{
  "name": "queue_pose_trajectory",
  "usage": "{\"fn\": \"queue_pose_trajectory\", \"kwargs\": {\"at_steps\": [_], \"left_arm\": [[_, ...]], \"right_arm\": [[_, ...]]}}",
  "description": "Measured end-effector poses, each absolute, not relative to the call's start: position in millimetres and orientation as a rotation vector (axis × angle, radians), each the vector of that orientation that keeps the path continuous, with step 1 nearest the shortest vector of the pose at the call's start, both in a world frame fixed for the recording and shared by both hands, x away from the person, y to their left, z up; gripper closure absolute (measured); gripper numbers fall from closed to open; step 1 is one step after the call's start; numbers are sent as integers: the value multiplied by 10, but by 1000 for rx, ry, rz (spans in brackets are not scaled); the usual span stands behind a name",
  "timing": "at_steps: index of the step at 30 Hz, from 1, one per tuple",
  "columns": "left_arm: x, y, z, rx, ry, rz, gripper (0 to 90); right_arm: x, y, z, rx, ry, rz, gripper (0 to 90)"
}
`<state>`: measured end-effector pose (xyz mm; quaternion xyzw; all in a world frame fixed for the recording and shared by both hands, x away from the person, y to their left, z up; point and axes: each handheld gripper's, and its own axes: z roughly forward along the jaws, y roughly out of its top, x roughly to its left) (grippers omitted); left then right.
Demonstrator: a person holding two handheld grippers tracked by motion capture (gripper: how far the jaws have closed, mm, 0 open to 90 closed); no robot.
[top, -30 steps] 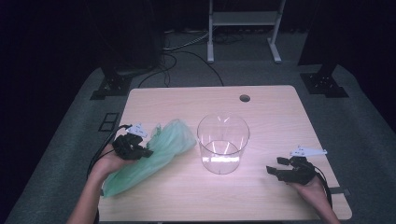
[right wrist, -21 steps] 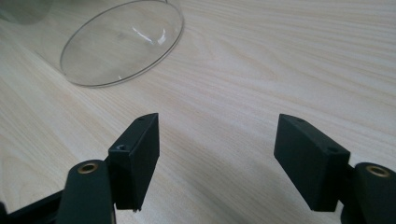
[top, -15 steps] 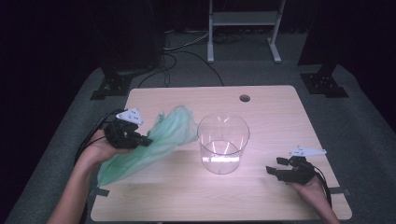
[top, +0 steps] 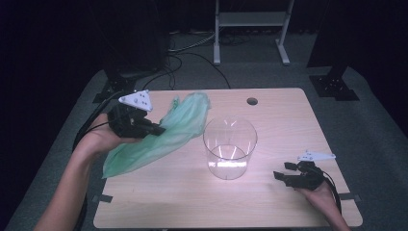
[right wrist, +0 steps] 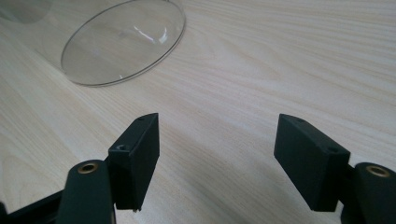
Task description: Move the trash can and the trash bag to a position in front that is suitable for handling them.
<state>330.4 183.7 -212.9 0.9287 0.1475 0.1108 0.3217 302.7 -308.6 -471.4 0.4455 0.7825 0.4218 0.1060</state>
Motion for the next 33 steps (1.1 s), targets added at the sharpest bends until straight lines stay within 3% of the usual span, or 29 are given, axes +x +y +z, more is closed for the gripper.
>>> {"fn": "queue_pose_trajectory", "kwargs": {"at_steps": [17, 33], "left_arm": [[3397, 1204, -1728, 2428, 218, 301, 892], [3643, 495, -1846, 2395, 74, 200, 891]], "right_arm": [[3024, -3121, -4703, 1310, 2303, 1250, 306], [3011, -3158, -4673, 1311, 2287, 1272, 306]]}}
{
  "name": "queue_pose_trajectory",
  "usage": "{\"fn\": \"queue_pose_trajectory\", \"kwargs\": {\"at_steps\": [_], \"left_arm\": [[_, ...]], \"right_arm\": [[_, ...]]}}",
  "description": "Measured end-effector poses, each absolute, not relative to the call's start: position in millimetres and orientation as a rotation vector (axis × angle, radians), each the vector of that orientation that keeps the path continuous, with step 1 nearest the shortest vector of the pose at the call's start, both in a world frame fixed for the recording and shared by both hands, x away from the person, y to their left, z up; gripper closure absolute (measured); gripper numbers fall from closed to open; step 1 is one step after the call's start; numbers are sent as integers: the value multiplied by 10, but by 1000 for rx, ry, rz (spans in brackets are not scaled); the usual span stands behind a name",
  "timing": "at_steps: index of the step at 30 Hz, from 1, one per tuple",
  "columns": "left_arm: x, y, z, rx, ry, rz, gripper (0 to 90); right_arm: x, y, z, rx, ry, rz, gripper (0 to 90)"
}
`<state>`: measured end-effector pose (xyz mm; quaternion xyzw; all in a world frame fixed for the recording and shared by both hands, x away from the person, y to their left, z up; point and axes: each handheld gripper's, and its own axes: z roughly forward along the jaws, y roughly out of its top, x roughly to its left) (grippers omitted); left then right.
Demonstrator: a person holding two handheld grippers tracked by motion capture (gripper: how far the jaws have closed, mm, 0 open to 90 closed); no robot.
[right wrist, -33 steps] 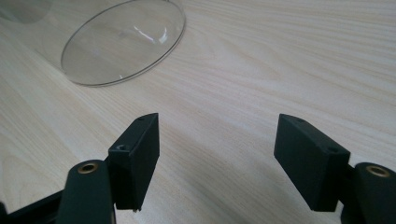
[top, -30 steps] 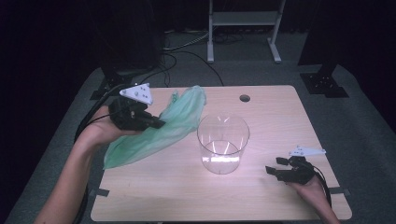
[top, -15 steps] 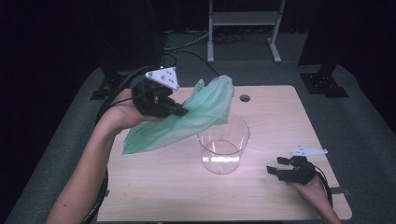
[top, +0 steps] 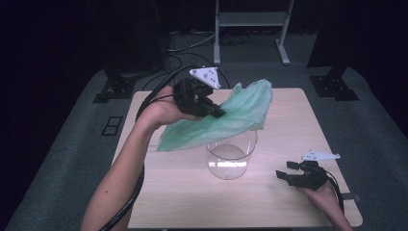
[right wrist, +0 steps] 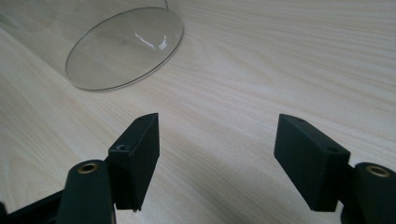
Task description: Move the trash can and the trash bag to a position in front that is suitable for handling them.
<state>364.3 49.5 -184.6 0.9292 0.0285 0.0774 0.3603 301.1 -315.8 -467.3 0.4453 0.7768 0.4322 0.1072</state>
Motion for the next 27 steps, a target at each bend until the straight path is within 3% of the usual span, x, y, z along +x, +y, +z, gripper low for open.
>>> {"fn": "queue_pose_trajectory", "kwargs": {"at_steps": [18, 27], "left_arm": [[3915, -158, -2071, 2348, -48, 84, 891], [4052, -352, -2100, 2242, -92, 53, 890]], "right_arm": [[2998, -3217, -4670, 1320, 2273, 1296, 306], [2998, -3207, -4681, 1316, 2282, 1297, 306]]}}
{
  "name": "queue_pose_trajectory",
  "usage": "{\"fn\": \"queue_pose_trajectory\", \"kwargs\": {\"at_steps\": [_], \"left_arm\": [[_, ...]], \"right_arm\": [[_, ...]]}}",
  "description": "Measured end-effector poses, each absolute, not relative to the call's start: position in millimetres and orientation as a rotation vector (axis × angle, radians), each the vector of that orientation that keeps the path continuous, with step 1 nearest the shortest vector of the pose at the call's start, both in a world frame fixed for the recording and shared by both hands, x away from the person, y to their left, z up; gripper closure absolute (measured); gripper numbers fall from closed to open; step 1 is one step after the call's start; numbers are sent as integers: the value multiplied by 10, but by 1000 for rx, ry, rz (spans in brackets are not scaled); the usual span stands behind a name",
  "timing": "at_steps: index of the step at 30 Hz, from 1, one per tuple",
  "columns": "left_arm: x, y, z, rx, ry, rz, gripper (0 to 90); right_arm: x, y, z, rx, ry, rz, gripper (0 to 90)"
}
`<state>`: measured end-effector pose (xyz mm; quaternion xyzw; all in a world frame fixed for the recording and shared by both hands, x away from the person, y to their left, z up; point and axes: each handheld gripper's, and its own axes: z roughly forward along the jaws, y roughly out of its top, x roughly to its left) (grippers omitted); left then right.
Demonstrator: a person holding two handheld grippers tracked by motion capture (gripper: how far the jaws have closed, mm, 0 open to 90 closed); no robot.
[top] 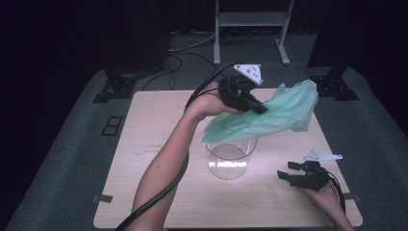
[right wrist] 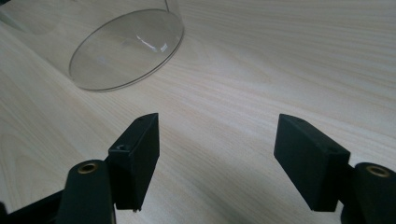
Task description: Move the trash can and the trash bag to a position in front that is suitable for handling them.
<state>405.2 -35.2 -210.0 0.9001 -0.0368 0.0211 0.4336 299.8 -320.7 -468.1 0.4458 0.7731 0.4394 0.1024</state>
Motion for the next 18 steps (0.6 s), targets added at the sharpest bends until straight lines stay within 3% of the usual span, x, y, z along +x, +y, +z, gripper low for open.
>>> {"fn": "queue_pose_trajectory", "kwargs": {"at_steps": [8, 18], "left_arm": [[4185, -387, -2351, 2181, -68, 52, 891], [4230, -125, -2840, 2191, 12, 63, 869]], "right_arm": [[2990, -3223, -4682, 1317, 2279, 1299, 306], [2990, -3203, -4687, 1317, 2287, 1293, 306]]}}
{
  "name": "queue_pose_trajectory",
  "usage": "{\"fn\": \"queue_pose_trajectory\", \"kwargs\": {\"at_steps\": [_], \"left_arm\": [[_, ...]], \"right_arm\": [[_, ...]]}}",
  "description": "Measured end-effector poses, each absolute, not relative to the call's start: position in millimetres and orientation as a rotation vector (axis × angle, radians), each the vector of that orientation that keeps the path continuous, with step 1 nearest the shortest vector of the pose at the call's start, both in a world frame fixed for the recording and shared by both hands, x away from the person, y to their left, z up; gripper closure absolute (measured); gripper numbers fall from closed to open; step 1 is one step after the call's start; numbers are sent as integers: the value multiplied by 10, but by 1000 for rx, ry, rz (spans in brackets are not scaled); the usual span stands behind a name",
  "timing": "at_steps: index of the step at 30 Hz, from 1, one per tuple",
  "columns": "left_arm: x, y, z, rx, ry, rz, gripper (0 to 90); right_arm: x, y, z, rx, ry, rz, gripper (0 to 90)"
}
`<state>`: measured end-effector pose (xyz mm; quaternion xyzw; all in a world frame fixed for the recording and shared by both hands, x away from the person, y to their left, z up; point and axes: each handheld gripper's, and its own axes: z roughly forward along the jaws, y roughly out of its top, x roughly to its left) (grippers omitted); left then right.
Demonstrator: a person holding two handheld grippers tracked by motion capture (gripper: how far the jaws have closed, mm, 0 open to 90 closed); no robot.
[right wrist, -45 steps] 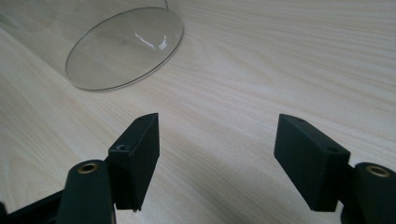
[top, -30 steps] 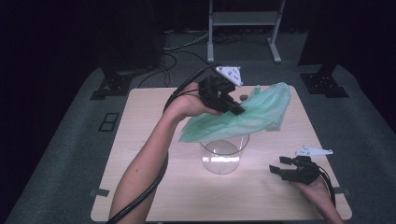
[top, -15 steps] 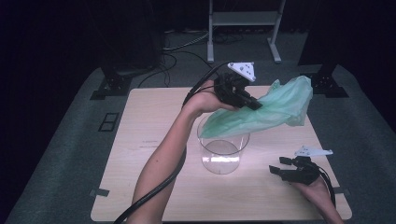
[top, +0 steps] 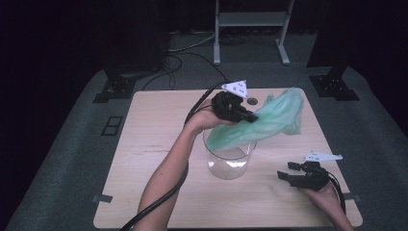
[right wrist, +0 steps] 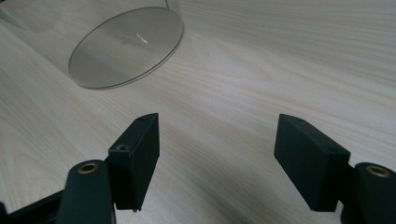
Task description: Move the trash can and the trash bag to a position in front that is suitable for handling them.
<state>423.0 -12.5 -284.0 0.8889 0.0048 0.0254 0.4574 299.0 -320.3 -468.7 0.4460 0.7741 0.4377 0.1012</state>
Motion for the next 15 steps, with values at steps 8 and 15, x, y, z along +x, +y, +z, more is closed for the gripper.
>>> {"fn": "queue_pose_trajectory", "kwargs": {"at_steps": [8, 15], "left_arm": [[4160, 28, -3033, 2273, 53, 80, 832], [4146, 106, -3056, 2313, 140, 70, 640]], "right_arm": [[2996, -3151, -4702, 1311, 2300, 1284, 306], [2996, -3155, -4708, 1312, 2300, 1278, 306]]}}
